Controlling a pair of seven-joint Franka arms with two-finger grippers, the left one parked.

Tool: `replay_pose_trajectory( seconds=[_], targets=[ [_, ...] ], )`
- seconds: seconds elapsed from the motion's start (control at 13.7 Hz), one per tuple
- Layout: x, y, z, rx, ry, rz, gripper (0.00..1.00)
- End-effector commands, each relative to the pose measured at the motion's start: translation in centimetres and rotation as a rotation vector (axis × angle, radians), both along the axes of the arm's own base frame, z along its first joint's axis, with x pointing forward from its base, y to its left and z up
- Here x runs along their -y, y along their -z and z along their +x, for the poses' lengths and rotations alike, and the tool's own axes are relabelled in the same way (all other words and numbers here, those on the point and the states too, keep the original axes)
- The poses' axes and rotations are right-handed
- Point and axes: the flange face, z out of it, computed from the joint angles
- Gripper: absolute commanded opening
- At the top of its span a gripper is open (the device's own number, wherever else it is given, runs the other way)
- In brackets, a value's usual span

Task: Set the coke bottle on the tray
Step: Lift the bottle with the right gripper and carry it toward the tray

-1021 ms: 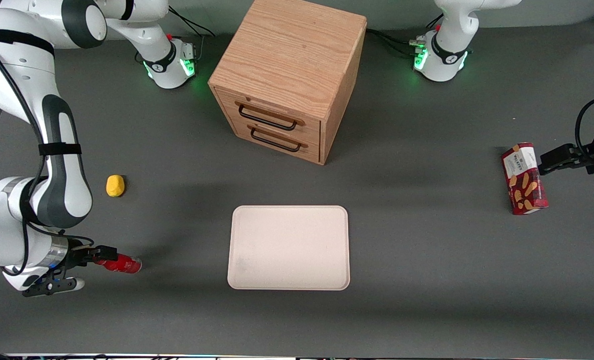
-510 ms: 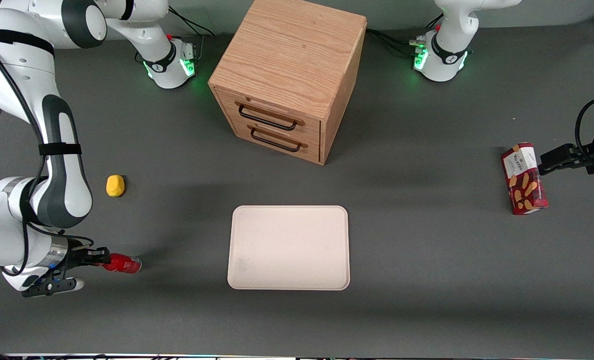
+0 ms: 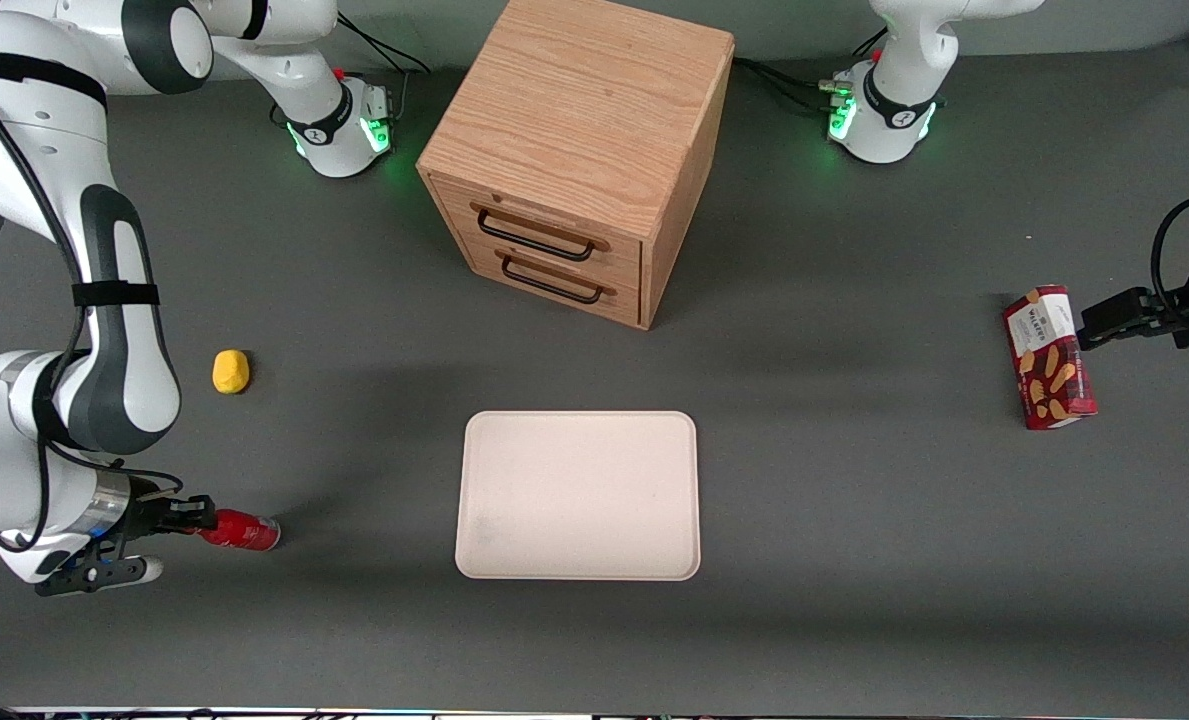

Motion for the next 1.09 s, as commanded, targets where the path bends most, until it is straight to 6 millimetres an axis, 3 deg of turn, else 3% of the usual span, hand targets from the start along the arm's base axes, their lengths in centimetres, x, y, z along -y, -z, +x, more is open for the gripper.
replay_pose_trajectory(
  seconds=[0.0,0.36,0.8,1.02],
  targets=[
    [-0.1,-5.5,-0.9,0.014,-0.034,-0.006,0.14],
    [-0.1,-14.2,-3.4,-0.018,-0.049,-0.034,0.15],
    [-0.3,-25.7,-9.5,-0.016,-0.054,-0.074,0.15],
    [-0.5,-28.6,-11.0,-0.004,-0.055,-0.074,0.15]
  ],
)
